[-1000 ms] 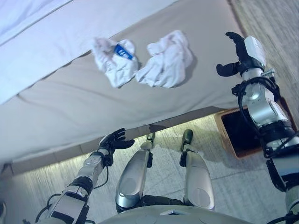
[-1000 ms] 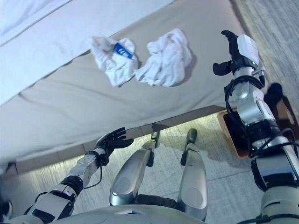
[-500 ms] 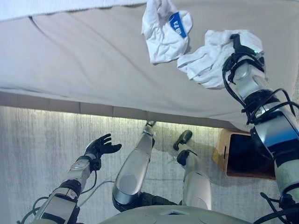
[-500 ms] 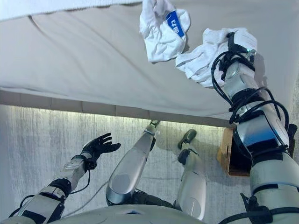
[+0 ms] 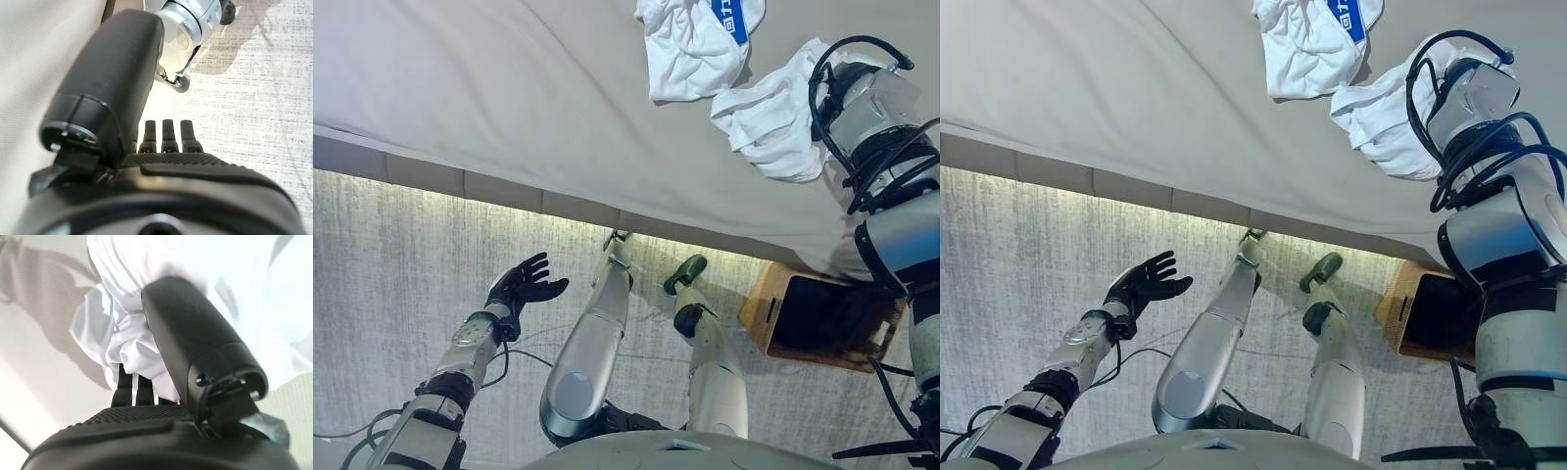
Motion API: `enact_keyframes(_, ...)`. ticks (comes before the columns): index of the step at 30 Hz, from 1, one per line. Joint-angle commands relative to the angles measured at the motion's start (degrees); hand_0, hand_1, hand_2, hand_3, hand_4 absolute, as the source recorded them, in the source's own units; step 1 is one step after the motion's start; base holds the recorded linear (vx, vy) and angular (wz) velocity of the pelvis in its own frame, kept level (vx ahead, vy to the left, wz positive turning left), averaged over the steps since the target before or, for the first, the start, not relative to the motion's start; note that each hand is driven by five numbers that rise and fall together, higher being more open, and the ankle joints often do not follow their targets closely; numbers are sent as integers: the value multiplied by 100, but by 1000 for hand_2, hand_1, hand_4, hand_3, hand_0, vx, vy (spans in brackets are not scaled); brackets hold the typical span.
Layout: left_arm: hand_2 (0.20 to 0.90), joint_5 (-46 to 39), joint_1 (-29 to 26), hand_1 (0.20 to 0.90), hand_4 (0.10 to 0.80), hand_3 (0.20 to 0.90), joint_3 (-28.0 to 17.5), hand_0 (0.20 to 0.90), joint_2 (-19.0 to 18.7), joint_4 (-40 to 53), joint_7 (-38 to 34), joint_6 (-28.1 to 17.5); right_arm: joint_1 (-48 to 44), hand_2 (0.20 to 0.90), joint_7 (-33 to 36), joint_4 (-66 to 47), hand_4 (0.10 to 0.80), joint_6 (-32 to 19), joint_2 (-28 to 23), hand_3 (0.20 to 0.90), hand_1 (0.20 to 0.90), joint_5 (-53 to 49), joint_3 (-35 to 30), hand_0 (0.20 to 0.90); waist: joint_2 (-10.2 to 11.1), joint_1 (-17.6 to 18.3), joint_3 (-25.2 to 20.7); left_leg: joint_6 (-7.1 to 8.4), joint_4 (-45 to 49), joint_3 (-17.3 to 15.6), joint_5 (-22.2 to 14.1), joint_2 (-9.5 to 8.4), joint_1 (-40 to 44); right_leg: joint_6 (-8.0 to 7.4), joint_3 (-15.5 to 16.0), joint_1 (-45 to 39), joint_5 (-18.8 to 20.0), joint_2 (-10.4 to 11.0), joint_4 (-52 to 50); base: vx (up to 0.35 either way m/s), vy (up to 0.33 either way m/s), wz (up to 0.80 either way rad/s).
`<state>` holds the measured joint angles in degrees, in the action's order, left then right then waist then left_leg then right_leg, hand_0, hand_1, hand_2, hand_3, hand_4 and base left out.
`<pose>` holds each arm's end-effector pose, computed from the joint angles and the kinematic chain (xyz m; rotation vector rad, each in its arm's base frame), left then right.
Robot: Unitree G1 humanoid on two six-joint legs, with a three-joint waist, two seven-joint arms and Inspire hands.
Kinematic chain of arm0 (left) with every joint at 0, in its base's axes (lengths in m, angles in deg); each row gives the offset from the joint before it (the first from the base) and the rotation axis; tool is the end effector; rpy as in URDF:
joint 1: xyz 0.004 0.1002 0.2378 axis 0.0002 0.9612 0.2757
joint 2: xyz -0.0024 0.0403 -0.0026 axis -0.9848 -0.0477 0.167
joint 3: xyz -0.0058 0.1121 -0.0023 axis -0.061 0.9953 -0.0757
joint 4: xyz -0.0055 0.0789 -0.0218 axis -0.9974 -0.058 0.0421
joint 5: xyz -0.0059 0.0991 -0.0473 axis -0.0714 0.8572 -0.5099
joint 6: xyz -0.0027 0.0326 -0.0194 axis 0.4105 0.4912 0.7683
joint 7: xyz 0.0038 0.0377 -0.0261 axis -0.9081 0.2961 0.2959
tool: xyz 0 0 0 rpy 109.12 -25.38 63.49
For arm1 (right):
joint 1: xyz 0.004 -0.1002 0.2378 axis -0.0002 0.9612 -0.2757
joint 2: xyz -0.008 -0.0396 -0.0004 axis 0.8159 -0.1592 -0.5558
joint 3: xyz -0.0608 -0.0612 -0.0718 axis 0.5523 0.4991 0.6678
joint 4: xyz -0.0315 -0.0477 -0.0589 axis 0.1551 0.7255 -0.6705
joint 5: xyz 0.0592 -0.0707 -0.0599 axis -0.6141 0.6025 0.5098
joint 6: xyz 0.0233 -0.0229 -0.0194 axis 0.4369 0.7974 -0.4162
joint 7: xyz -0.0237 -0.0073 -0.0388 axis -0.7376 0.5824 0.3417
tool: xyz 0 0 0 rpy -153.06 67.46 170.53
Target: Pick up the clothes from the bed and place them into the basket
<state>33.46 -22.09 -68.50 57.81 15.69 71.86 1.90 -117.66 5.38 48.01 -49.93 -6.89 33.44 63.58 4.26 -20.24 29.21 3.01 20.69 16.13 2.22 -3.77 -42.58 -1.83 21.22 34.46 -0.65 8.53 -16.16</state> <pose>0.2129 0.2664 -0.0413 -0.0039 0.4997 0.0063 0.3787 -0.2555 0.2858 -1.1424 0.3835 -0.3383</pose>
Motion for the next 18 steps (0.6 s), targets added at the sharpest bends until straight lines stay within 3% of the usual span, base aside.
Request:
enact_keyframes(1, 900, -79, 713, 900, 800, 900, -163, 900, -97, -113, -181, -285, 869, 300, 1907, -1426, 100, -1181, -120, 200, 300, -1402, -596, 300, -99, 46, 59, -540, -631, -669, -102, -39, 518, -205, -187, -391, -135, -172, -351, -42, -86, -18)
enact_keyframes(3, 900, -79, 752, 900, 800, 900, -220, 900, -77, -148, -251, -306, 1117, 300, 2486, -1980, 100, -1482, -203, 200, 300, -1577, -892, 300, -28, 161, 59, -543, -691, -749, -144, 10, 677, -225, -283, -490, -103, -208, -288, -40, -75, -24)
enact_keyframes(6, 900, 28, 662, 900, 800, 900, -419, 900, 23, -241, -443, -201, 1954, 300, 3628, -3391, 100, -2241, -338, 200, 300, -1424, -2149, 300, 97, 562, 59, -588, -832, -1030, -130, 113, 1071, -237, -512, -719, 72, -288, -97, -119, -91, -45)
enact_keyframes(9, 900, 212, 502, 900, 800, 900, -424, 900, 69, -334, -497, -75, 2298, 300, 4266, -4191, 100, -2284, -438, 200, 300, -912, -2679, 300, 108, 785, 59, -613, -946, -1227, -213, 137, 1514, -262, -739, -1053, 78, -344, 73, -131, -137, -37)
enact_keyframes(15, 900, 495, 296, 900, 800, 900, -444, 900, 146, -597, -470, 31, 2823, 300, 4831, -5361, 100, -2258, -691, 200, 300, -701, -3287, 300, 83, 1157, 58, -574, -1142, -1485, -343, 238, 2369, -236, -1066, -1722, 52, -412, 346, -99, -115, -30)
enact_keyframes(18, 900, 690, 291, 900, 800, 900, -430, 900, 296, -797, -522, 175, 3304, 300, 4810, -5826, 100, -2338, -994, 200, 300, -606, -3573, 300, 57, 1457, -331, -506, -1567, -1603, -300, 321, 2898, -196, -1284, -2135, 43, -481, 677, -48, -63, -43)
